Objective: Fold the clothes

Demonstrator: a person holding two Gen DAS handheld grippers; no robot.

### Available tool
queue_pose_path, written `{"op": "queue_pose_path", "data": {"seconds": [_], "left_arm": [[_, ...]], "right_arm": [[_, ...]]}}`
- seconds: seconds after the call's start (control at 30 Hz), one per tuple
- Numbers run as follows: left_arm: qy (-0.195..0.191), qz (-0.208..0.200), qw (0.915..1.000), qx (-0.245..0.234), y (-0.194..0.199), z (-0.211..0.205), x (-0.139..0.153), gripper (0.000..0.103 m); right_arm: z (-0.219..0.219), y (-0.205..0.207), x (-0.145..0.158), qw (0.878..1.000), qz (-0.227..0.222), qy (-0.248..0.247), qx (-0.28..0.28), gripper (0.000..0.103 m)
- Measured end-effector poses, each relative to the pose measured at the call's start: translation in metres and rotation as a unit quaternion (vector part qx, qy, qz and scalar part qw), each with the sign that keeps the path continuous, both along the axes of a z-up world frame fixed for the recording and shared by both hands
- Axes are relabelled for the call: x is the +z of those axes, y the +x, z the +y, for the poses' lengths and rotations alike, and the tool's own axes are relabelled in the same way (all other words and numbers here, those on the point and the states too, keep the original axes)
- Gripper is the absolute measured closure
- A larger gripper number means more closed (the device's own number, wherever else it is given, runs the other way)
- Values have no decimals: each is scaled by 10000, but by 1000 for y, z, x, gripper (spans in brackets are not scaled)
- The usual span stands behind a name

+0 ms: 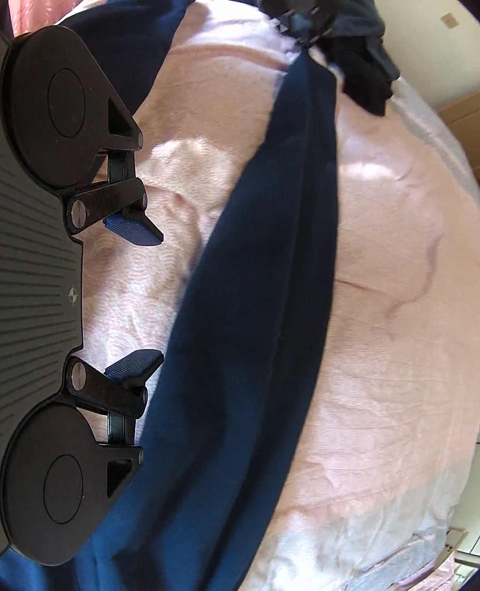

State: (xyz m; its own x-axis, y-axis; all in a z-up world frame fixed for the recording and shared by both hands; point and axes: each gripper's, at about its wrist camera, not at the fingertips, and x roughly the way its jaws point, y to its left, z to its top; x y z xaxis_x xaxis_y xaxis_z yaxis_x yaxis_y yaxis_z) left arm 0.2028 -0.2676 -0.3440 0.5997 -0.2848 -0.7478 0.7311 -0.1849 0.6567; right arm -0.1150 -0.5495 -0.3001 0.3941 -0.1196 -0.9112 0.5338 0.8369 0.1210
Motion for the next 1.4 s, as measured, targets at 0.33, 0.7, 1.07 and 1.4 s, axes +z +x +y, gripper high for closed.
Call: {"op": "queue_pose_path", "data": {"seconds": [0.33, 0.7, 1.07, 1.4], "left_arm": [[-164, 758, 9961, 420, -41, 40, 36, 77], [336, 2325, 9702, 594, -130, 99, 26, 63], [51, 2138, 9593, 1845, -98, 125, 33, 62], [286, 3341, 9358, 1087, -101, 92, 11, 53]], "right_arm": [[24, -29, -10, 9948, 459, 663, -618, 37], [57, -116, 10, 9765, 476, 881, -1907, 36], [93, -117, 21, 9712, 400, 1096, -2076, 35], [89, -106, 9, 9765, 627, 1173, -1697, 32]]}}
